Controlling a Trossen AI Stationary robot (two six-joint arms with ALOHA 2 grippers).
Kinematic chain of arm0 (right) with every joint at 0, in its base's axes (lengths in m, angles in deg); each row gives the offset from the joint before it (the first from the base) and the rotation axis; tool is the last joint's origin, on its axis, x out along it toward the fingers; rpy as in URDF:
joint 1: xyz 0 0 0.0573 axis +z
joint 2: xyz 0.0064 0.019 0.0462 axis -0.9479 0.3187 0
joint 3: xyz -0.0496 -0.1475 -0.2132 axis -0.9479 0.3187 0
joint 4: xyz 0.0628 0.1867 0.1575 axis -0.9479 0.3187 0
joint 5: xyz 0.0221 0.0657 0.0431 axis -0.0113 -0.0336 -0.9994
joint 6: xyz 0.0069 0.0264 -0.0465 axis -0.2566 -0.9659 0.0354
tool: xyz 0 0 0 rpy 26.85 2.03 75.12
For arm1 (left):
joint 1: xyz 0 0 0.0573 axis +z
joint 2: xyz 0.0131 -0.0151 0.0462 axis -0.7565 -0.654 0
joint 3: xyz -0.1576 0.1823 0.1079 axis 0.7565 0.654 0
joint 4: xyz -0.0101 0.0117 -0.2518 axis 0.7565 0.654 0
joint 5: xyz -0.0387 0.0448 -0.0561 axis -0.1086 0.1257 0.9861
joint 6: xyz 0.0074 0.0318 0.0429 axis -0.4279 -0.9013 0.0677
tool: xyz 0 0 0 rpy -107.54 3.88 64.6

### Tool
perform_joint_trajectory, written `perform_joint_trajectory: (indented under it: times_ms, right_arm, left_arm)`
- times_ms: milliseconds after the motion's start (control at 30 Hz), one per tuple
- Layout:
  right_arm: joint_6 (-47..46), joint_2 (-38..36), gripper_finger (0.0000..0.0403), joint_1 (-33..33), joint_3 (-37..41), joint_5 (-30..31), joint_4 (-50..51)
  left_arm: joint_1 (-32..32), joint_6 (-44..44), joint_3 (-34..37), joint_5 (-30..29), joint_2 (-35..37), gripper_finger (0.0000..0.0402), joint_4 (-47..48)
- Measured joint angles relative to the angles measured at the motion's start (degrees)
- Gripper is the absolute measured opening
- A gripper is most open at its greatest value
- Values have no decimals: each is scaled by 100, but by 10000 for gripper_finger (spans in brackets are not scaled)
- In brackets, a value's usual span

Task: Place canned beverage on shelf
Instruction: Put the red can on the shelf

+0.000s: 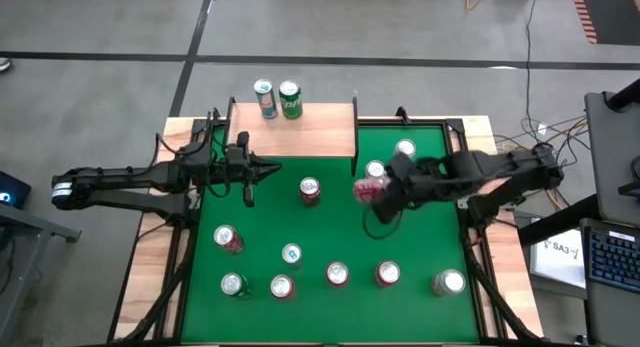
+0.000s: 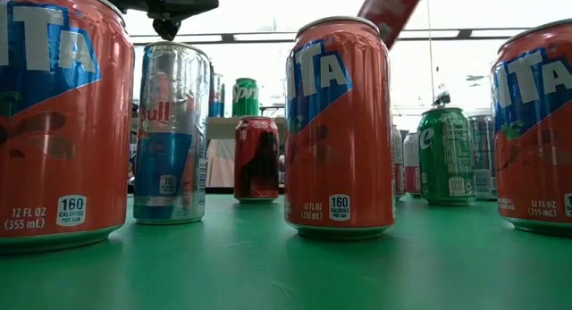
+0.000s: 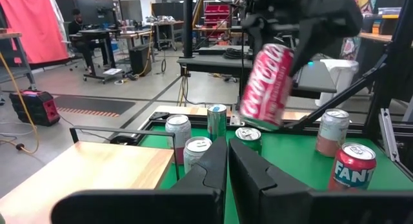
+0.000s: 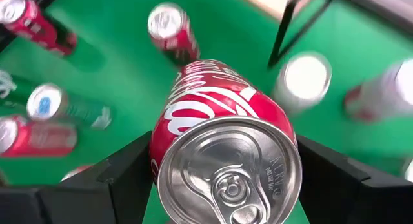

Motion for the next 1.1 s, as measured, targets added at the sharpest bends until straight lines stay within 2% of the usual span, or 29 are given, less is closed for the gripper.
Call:
perform_joint_trajectory:
  times_ms: [367,533,633,800,1100]
  right_arm:
    - [2654,1338,296,-1406,-1697,54,-51]
    - [3525,2069,297,-1924,-2463,-366,-28]
    - [3884,2462,297,-2189,-2906,-552,103]
    - [4197,2943,298,-2564,-3440,-534,385]
    - [4448,3195,299,-2996,-3587,-975,479]
  left_arm:
    - [0,14,0,1,0,0,117]
    - [-3,159,0,2,1,0,130]
    - [-16,206,27,2,2,0,127]
    - [-22,299,164,2,2,0,113]
    - [-22,520,426,1,2,0,-94]
